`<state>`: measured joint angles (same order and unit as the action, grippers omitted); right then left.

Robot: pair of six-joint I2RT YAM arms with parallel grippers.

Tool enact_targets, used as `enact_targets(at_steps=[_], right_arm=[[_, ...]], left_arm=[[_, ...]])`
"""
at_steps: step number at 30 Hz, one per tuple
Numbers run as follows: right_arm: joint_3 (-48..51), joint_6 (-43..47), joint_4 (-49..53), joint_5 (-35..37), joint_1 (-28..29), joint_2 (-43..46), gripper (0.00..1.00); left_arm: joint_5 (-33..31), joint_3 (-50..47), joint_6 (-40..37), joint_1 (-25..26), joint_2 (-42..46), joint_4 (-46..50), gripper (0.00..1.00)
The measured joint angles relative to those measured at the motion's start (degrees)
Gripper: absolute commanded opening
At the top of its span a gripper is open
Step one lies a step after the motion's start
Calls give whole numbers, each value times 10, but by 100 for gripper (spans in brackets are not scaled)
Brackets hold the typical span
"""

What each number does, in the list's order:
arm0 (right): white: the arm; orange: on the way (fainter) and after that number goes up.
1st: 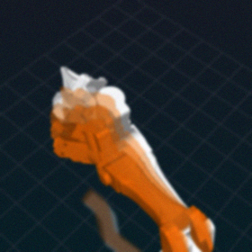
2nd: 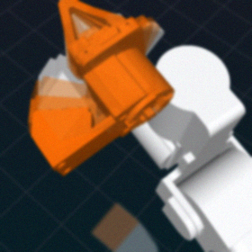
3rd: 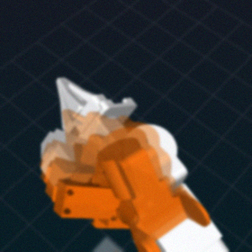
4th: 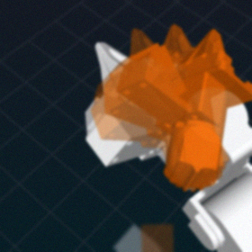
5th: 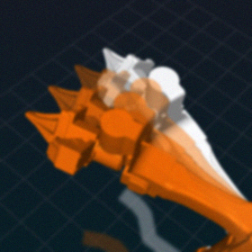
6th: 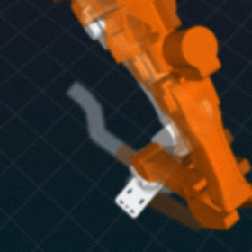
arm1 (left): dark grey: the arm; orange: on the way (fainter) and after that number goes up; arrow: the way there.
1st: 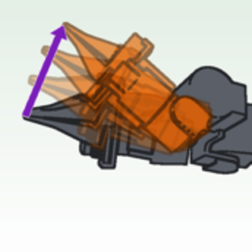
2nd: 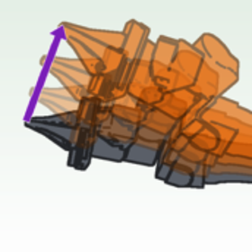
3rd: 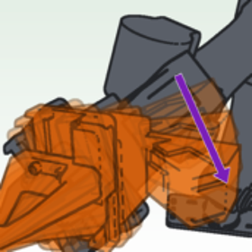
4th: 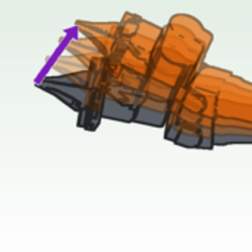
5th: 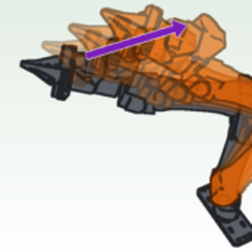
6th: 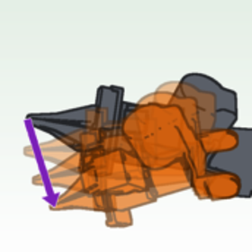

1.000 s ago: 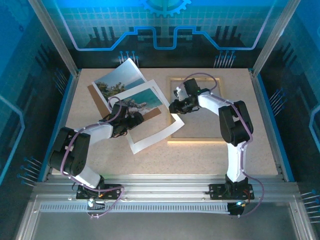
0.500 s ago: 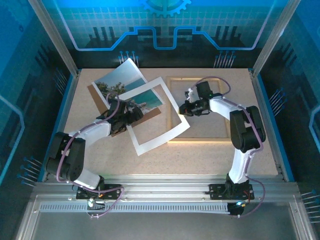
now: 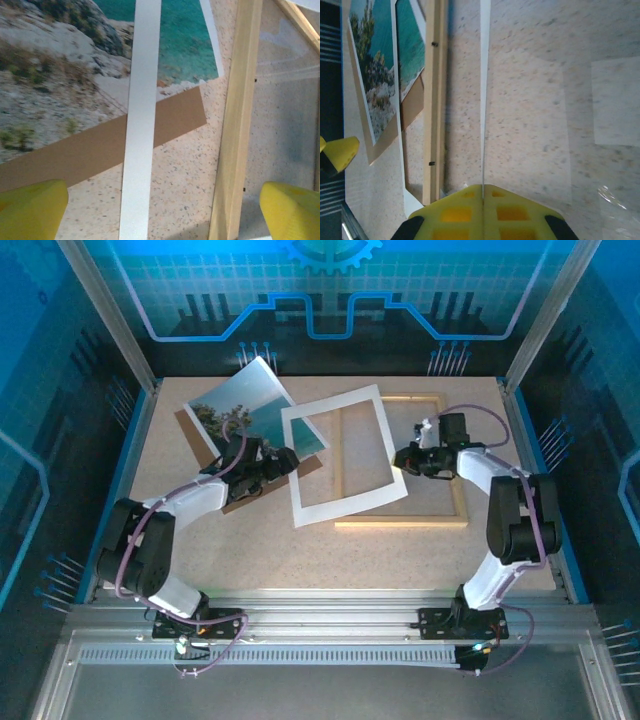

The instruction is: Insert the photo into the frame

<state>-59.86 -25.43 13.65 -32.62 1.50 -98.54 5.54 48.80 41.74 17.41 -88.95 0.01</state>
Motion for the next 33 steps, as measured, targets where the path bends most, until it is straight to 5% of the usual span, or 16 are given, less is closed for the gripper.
enact_targets(at_steps=[12,33], right_arm=[[1,55,55,16,-87,32,3],[-35,133,189,175,-99,63,1]], left_arm=[[10,27,2,14,-28,-4,99],[34,58,-19,15,-57,-4,99]])
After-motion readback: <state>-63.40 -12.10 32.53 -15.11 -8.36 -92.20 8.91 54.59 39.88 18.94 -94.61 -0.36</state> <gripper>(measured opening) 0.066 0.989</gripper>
